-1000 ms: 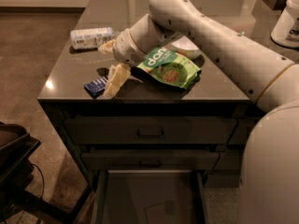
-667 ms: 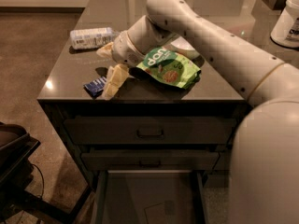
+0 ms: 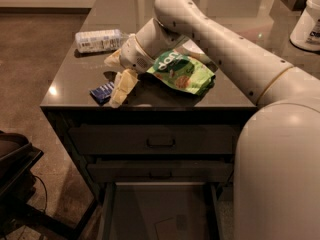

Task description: Place rxbar blueberry into bottom drawer

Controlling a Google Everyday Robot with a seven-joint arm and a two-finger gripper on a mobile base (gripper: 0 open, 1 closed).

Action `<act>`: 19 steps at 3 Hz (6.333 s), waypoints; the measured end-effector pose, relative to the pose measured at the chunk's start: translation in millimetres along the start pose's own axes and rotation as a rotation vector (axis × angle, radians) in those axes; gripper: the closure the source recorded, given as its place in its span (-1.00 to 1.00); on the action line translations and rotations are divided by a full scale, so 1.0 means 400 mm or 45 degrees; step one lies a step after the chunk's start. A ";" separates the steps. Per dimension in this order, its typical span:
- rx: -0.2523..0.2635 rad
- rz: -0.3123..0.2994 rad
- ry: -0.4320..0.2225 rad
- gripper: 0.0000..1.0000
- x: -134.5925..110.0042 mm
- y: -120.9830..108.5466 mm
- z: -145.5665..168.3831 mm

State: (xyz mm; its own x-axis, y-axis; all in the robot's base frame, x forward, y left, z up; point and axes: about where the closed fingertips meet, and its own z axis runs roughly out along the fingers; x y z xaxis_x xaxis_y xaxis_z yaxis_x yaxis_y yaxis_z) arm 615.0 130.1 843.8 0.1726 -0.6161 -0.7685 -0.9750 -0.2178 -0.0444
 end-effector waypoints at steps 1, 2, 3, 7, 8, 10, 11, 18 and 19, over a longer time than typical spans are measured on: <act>0.026 -0.004 0.002 -1.00 0.007 0.004 0.008; 0.174 -0.022 0.038 -1.00 0.027 -0.001 0.017; 0.174 -0.022 0.038 -1.00 0.027 -0.001 0.018; 0.174 -0.022 0.038 0.76 0.027 -0.001 0.018; 0.140 -0.061 0.025 1.00 -0.012 0.013 -0.001; 0.054 -0.058 -0.019 1.00 -0.005 0.046 0.007; 0.086 -0.026 -0.090 1.00 -0.068 0.142 -0.054; 0.594 0.381 -0.312 1.00 -0.005 0.650 0.084; 0.649 0.388 -0.293 1.00 0.061 0.680 0.067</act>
Offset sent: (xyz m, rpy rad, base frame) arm 0.0005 -0.0215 -0.0160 -0.0313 -0.2248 -0.2091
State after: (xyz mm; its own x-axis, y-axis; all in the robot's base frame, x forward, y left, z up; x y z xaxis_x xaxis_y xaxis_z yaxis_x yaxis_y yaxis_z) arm 350.3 76.0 795.7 -0.1022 -0.4030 -0.9095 -0.9295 0.3643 -0.0570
